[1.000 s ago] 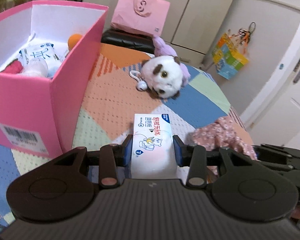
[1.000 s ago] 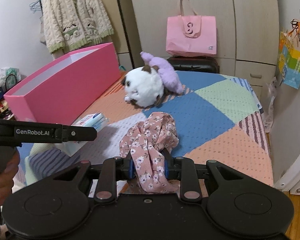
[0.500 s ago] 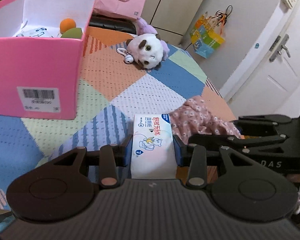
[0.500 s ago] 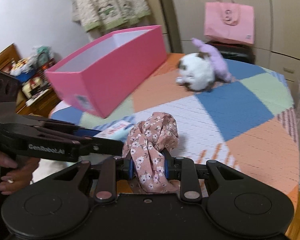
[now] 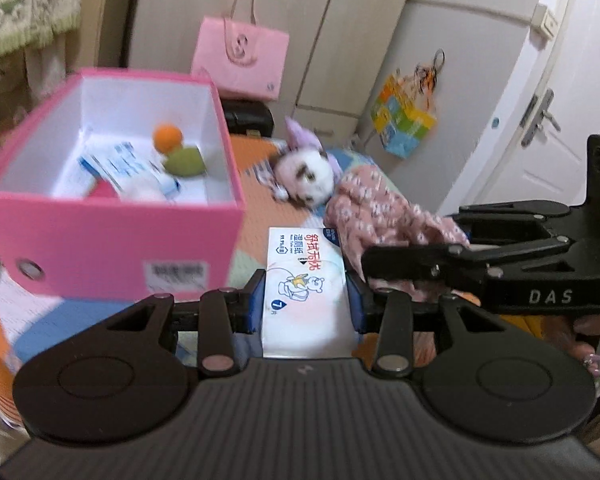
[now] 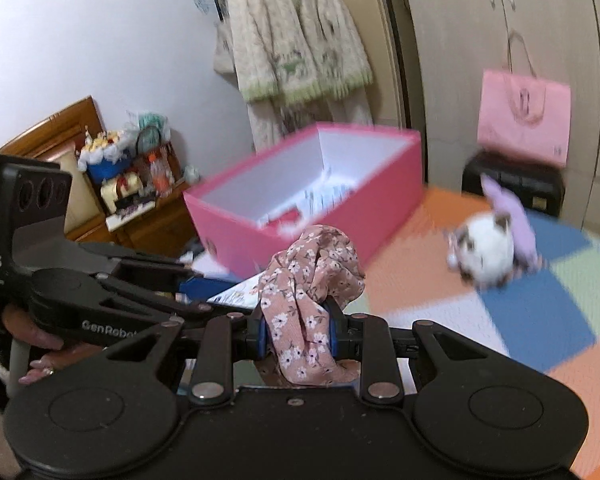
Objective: Organize soft objects
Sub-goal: 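Lift and carry the floral cloth and tissue box over the pink shoebox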
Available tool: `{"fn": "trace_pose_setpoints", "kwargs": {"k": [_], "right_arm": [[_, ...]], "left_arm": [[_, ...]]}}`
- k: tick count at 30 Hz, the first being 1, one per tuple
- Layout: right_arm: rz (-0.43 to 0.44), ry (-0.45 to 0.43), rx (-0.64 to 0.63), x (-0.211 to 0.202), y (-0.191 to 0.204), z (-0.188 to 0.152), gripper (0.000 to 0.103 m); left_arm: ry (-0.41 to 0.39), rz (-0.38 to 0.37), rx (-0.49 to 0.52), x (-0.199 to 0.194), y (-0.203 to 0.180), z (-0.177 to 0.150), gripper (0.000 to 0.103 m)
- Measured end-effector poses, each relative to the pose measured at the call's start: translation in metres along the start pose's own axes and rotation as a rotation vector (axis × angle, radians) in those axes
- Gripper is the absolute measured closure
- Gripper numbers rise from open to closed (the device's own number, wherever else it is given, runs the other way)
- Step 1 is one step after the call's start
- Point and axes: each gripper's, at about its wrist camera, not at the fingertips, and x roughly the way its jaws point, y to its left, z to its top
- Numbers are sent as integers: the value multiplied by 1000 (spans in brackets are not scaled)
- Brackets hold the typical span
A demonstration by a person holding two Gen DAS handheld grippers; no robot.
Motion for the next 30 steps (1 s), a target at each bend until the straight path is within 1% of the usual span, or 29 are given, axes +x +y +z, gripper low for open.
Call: {"fn": "trace_pose_setpoints", "kwargs": {"k": [1,3,6,9,11,14,17,21,25,28,30], "right_arm": [[-1,-27,-17,0,5,6,72],[25,-59,-28,1,12,18,72],[52,-98,-42,6,20,38,72],[78,-129,-51,15,24,56,69],[90,-167,-12,24,20,65,69],[85,-187,32,44,14,74,69],[110,-207,66,59,6,82,69],[117,-204,90,80,-1,92,69],[88,-176,101,103,-6,95,69],[41,-147,113,122,-12,95,69],[-11,-129,109,134,-13,92,69]], "left_arm": [[-16,1,3,-6,2,3,64],[-49,5,14,-16,6,12,64],[-112,51,54,-31,12,22,64],[-152,85,64,-34,19,35,64],[-165,91,52,-32,28,44,64],[-172,101,49,-27,44,61,64],[-190,116,50,-23,57,74,64],[-184,139,42,-8,70,83,64],[-160,168,31,12,84,84,64],[-126,187,-4,28,100,83,64],[-103,207,-19,35,109,81,64]]}}
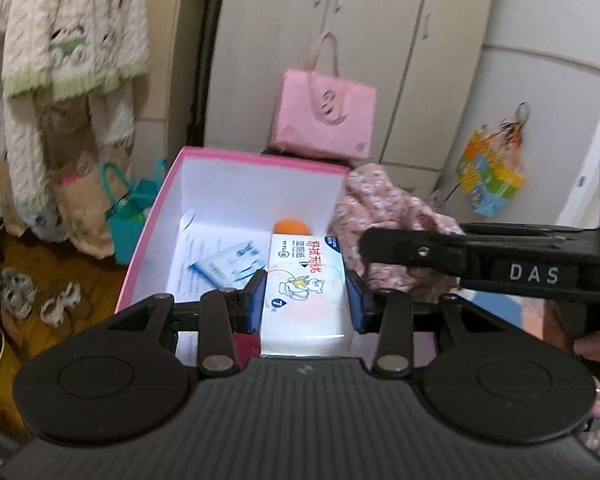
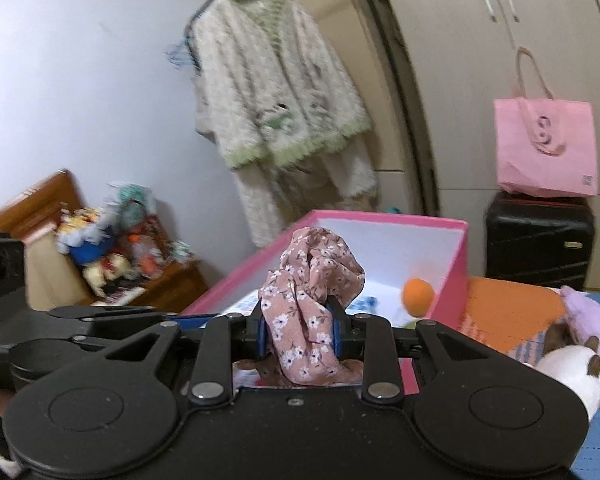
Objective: Organize soft objects
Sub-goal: 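Lift and carry the floral cloth and tissue box over the pink shoebox, then open both grippers to drop the cloth and tissue box into the shoebox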
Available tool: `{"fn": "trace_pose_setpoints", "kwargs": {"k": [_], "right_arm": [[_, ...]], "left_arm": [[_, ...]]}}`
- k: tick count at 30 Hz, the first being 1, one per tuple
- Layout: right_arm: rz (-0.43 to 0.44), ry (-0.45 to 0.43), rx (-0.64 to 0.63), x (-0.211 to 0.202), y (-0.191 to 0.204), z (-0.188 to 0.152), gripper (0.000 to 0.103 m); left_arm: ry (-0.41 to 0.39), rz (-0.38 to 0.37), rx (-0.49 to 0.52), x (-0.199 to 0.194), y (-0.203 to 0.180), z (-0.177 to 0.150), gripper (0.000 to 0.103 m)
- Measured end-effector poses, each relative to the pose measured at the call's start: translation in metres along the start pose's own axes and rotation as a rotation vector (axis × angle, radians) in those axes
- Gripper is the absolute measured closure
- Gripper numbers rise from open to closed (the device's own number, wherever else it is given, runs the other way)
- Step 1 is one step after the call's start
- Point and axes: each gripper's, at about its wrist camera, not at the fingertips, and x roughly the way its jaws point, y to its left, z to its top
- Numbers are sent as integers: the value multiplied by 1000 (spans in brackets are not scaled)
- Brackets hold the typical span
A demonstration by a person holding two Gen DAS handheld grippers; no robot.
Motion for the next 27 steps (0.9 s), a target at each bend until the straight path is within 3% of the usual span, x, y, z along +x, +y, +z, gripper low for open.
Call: {"fn": "trace_pose_setpoints", "kwargs": {"k": [5,8,12,14,19,27], "right_arm": [[-116,52,-76,21,2,-9,69],[-189,82,-140,36,10,-15,69],[-231,106,-210,48,19,-18,69],[-251,110,-235,50,22,-18,60],[-265,98,-250,42,24,-17,41],[-145,46,-150,-5,23,-26,39]], "left_arm": [[15,55,9,12,10,-5,64],[7,127,-2,19,16,-8,64],[0,161,30,22,14,-11,63],[6,180,50,25,11,-11,62],[-20,221,77,16,7,-7,57],[-99,231,87,-32,10,0,47]]}}
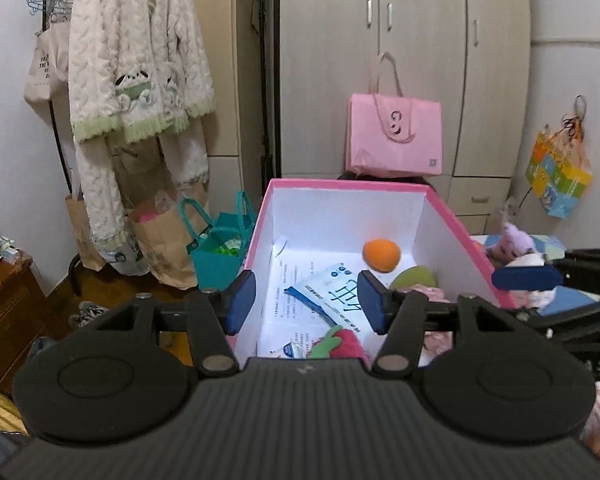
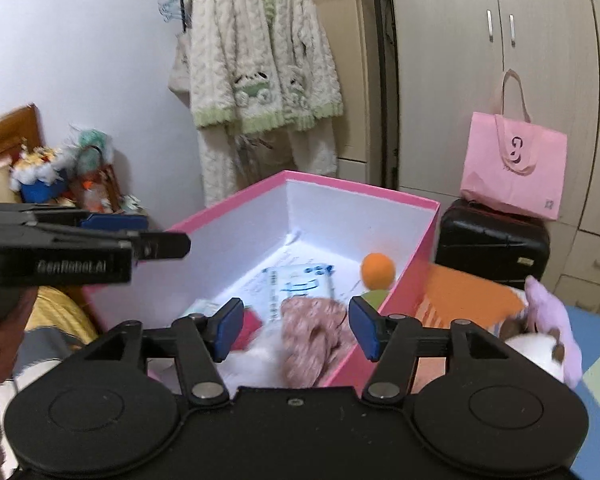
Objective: Organize soft objects
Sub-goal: 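Open both grippers to drop the cloth and tissue box into the shoebox, then move both grippers away from the shoebox toward the panda plush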
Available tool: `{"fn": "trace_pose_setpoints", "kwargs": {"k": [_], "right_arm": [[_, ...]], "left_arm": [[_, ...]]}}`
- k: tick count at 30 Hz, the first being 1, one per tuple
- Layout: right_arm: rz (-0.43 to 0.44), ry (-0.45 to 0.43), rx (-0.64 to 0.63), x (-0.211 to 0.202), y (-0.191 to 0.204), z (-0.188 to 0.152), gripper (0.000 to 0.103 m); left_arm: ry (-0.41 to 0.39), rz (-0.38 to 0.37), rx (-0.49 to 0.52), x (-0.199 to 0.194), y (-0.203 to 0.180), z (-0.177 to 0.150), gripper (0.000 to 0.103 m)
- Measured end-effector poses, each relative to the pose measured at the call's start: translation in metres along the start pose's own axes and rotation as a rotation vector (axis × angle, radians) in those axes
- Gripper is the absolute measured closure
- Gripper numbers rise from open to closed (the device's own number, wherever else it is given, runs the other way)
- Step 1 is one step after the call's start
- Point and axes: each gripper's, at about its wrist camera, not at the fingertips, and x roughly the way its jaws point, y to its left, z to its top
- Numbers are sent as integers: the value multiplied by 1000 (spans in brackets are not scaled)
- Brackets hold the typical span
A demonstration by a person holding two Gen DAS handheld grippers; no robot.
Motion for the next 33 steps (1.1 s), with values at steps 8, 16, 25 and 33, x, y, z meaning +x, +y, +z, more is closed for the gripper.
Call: {"fn": "trace_pose_setpoints", "kwargs": {"k": [8,16,25,33], "right_arm": [[59,18,-51,-50,14,-5,37],[73,15,-120,-108,19,-9,30],[59,56,-99,-149,9,-42,28],[-9,32,-178,-175,3,-72,23]], "left_arm": [[27,-124,76,-43,-16,2,42],[82,-259,132,-80,-31,6,39],[236,-479,149,-91,-63,-15,37],[275,-552,252,-87,-116,-26,34]]}}
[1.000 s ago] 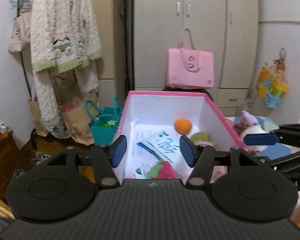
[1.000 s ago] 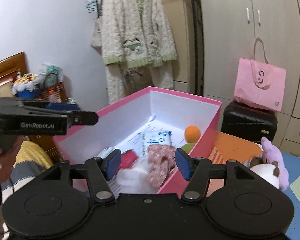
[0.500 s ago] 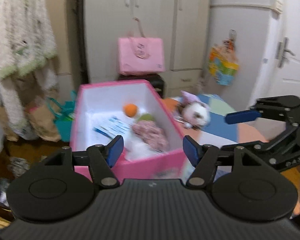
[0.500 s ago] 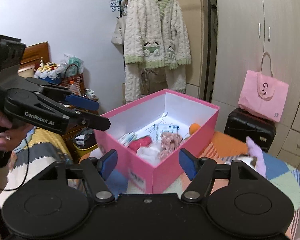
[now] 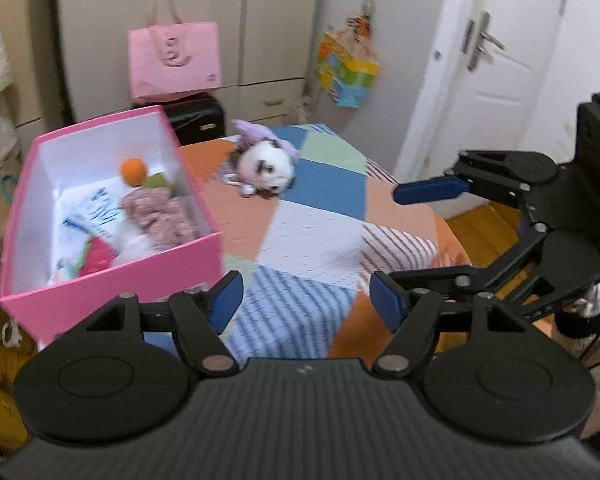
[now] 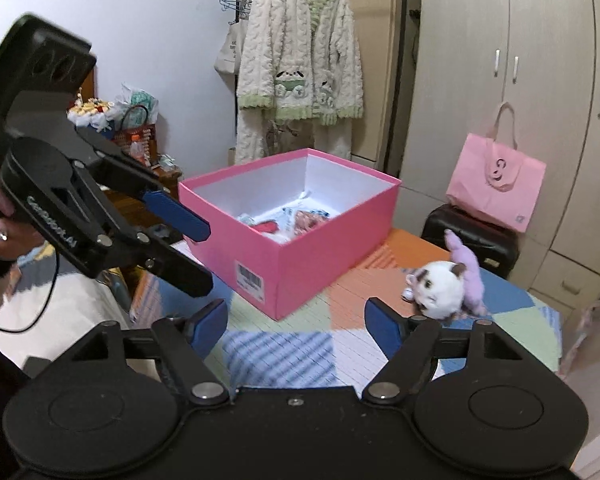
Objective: Organize soft objects
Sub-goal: 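Move both grippers away from the shoebox toward the panda plush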
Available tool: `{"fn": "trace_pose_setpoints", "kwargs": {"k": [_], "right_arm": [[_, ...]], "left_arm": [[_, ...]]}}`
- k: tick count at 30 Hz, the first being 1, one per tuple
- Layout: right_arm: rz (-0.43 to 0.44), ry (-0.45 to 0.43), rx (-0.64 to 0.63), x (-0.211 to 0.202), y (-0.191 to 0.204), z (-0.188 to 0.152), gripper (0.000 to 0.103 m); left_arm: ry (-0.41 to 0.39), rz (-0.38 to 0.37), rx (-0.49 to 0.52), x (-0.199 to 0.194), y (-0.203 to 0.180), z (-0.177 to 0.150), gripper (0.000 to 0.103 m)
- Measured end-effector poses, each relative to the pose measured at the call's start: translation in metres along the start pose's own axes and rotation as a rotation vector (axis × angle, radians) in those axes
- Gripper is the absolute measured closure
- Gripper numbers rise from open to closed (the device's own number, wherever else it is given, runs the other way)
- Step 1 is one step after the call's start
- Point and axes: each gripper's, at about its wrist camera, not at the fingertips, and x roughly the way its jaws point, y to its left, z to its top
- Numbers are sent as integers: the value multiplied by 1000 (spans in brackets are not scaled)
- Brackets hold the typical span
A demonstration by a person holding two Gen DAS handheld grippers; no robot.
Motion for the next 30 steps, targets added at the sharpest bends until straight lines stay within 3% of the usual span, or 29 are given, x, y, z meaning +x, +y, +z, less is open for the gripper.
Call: {"fn": "trace_pose_setpoints", "kwargs": {"k": [6,12,19,26,30], "right_arm": [[-59,22,9,4,-18,-26,21],[-68,21,57,15,-47,-45,18],[-71,-26,106,38,-89,-66,16],[-62,-75,269,70,-133,-79,16],[-38,-115,376,84,-157,-78,16]], "left_arm": [[46,-17,31,29,-18,6,31],[39,5,41,63,-27,20,21],[-47,44,-90,96,-11,36,18],[-151,182,-20,127,-13,44,18],[-160,183,-53,144,-6,54,19]]}}
